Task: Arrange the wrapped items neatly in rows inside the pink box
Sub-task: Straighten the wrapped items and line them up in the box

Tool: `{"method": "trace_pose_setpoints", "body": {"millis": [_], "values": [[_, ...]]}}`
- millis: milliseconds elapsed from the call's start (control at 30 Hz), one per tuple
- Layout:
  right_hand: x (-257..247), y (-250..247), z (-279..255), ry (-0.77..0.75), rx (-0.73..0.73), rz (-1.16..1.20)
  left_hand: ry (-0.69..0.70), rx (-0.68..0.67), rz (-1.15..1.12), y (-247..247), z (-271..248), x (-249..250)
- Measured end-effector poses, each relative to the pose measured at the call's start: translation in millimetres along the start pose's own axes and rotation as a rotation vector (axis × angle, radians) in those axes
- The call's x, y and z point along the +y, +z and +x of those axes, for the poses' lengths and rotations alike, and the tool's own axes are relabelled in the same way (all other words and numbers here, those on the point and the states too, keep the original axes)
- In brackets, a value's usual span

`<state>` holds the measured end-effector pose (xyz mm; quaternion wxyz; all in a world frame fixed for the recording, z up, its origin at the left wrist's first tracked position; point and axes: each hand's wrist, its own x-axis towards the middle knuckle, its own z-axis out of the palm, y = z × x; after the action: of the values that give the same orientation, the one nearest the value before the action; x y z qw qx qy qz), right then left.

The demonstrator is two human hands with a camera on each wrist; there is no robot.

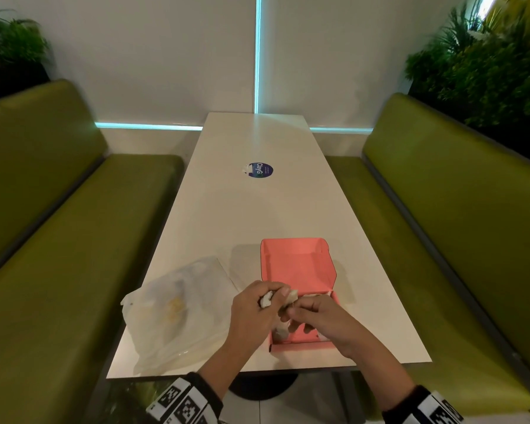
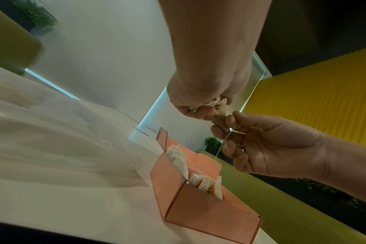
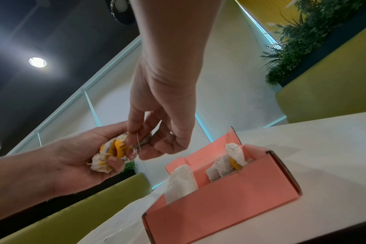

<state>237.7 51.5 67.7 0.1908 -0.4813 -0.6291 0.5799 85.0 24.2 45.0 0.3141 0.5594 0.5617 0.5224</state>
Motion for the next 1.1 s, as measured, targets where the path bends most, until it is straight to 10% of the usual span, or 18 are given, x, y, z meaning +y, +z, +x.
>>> {"method": "trace_pose_setpoints", "body": {"millis": [433, 1100], "values": [[-0.4, -5.1, 0.4, -0.009, 0.009, -0.079, -0.219, -0.027, -0.144, -2.8, 5.8, -1.4], [-5.8, -20.8, -9.9, -0.016, 0.063, 0.062, -0.104, 0.068, 0.101, -6.1, 10.5, -7.2]]}}
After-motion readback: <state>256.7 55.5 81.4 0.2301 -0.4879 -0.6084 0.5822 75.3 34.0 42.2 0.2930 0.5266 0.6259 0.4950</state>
